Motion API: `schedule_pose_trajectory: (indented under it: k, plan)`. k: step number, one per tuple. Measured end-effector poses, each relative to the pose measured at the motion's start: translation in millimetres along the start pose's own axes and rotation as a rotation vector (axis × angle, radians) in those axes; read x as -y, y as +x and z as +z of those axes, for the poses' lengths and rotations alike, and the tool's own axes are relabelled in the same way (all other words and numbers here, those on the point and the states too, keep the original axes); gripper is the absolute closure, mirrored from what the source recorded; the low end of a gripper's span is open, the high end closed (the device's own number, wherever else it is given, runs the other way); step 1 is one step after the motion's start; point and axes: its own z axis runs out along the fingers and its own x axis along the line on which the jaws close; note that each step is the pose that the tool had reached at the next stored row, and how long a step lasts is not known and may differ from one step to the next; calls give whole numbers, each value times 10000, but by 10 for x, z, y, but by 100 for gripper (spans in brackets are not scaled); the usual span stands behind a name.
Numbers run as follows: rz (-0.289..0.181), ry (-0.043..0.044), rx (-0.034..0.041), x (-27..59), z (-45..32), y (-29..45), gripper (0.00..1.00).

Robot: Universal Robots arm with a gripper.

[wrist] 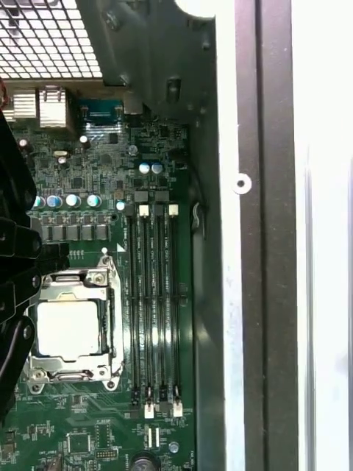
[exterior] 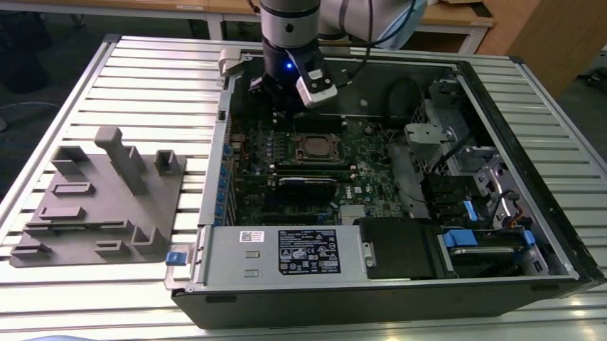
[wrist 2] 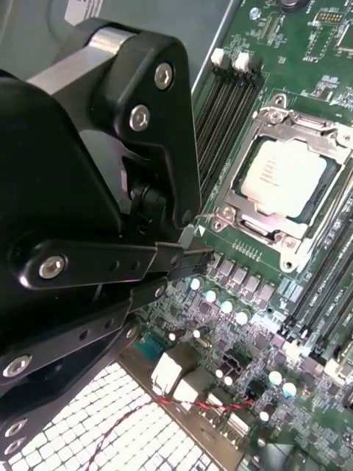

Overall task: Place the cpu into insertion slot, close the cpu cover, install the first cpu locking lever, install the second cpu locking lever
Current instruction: 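Install the first cpu locking lever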

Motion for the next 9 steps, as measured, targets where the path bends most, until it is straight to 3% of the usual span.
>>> schedule_pose_trajectory:
  k: [2,6,9]
  plan:
    - [-3,-32,39,2,-2,45,90]
    - [5,-262,67,4,-4,97,90]
    - [8,-289,66,4,-4,98,90]
